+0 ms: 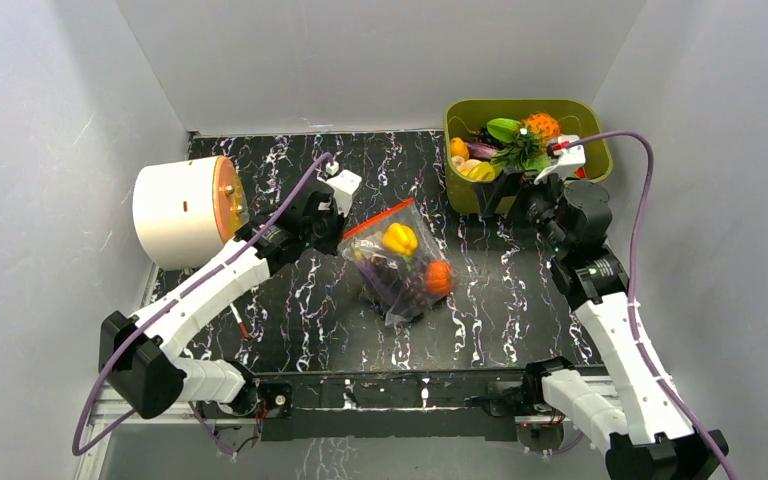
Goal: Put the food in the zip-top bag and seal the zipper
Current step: Zip the zipper food storage bag at the center of the board, then place the zipper food storage bag at the center of the board, then reset both arms
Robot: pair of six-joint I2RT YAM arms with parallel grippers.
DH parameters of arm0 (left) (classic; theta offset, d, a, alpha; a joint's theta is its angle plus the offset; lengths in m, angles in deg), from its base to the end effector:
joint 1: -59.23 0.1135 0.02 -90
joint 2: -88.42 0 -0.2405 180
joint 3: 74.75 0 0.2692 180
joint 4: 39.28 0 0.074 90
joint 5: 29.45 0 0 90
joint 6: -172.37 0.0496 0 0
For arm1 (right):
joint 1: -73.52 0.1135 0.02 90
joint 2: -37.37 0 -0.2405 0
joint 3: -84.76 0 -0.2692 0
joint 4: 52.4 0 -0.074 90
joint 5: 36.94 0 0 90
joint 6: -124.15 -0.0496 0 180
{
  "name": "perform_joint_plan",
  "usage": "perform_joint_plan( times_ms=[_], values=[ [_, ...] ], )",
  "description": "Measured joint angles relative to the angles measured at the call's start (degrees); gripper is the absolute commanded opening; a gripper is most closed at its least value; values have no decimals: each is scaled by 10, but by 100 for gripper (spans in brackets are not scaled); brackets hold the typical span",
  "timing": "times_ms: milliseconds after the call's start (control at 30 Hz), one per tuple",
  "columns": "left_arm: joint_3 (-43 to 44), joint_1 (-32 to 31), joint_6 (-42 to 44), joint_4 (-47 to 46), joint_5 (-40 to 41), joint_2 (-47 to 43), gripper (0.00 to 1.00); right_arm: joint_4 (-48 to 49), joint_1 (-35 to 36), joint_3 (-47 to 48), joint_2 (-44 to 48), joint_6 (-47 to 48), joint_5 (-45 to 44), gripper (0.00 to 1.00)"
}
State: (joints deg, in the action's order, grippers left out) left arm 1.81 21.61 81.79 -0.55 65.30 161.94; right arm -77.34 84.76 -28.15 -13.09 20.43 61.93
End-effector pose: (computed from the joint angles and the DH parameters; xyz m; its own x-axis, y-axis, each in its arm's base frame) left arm 0.2566 -0.1926 0.2864 -0.4677 0.3477 -0.8126 0.5503 0.8340 0.0401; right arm 0.2403 0.0556 0.3582 -0.2189 0.1954 -0.9560 -0.2988 0.9192 0.2563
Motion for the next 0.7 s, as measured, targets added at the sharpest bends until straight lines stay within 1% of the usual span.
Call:
perform_joint_plan(
  times_ms=[33, 133, 200, 233, 267, 467, 700],
  values=[
    [6, 0, -3, -1, 8, 5, 26, -5, 0, 0, 8, -2, -1, 98],
    [17, 0, -10, -2, 27, 7, 54, -23, 0, 0, 23, -18, -2, 98],
    [21, 0, -13, -6, 33, 3, 70, -37, 0, 0, 30, -38, -4, 98],
    [21, 0, -17, -12, 35, -1, 88, -45, 0, 0, 32, -50, -3, 98],
    [21, 0, -18, -15, 35, -6, 97, -49, 0, 0, 32, -57, -1, 98],
    [20, 0, -56, -45, 41, -54, 98, -85, 0, -9, 38, -105, -6, 98],
    [2, 0, -131, -70, 44, -104, 98, -106, 0, -28, 74, -108, -29, 98]
  ],
)
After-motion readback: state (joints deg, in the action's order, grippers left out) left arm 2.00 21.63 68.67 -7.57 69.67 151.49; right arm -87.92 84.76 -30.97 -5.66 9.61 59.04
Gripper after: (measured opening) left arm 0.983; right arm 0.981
